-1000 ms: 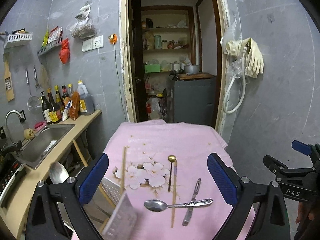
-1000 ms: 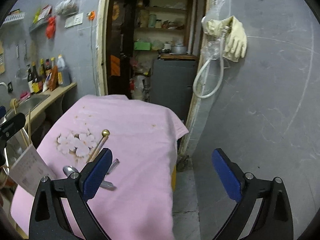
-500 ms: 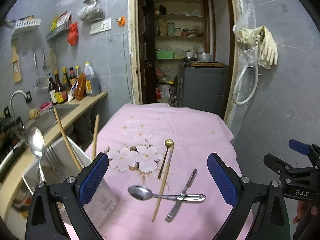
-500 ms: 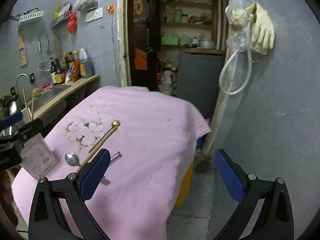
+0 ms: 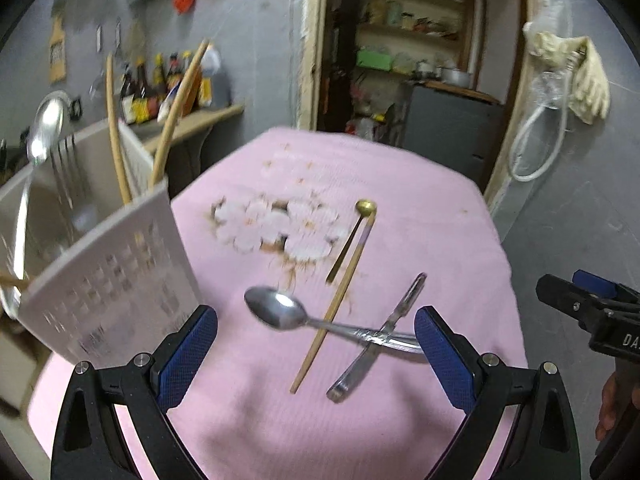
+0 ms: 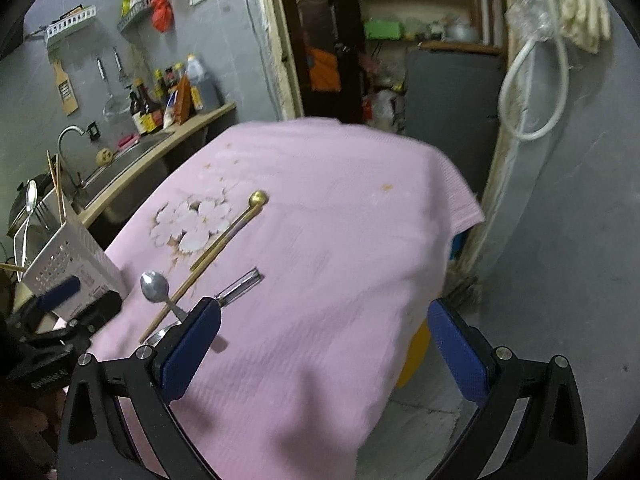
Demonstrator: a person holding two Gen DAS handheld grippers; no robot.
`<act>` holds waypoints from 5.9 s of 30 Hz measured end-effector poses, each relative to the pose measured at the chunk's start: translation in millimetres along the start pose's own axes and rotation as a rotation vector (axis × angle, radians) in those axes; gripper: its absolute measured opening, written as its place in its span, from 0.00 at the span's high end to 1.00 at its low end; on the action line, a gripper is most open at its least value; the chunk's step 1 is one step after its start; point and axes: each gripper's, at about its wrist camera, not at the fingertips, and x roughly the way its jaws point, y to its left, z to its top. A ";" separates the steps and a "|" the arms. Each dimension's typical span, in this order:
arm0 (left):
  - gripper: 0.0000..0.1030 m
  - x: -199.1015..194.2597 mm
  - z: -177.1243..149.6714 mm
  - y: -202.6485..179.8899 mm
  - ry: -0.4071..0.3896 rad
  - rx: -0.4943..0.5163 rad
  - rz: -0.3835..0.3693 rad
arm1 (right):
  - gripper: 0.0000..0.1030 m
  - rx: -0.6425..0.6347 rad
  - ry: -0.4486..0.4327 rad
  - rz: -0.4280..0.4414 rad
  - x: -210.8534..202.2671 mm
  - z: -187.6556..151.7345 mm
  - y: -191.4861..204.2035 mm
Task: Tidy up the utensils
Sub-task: 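Lower the left tool toward the silver spoon while the right approaches the knife, then grasp the silver spoon with the left tool while the right grasps the knife handle, then lift the spoon with the left tool while the right lifts the knife, then carry the spoon with the left tool while the right carries the knife over the basket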
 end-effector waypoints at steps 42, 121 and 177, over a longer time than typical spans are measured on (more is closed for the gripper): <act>0.52 100.7 3.3 40.2 0.133 -0.350 0.074 | 0.79 0.125 0.358 0.125 148.4 13.5 70.3; 0.98 -46.1 85.7 21.7 -0.134 0.022 -0.268 | 0.98 0.152 -0.106 0.249 -36.2 8.8 71.4; 0.98 -87.2 117.4 180.9 -0.551 0.254 -0.212 | 0.98 -0.098 -0.331 0.202 -38.6 53.4 290.3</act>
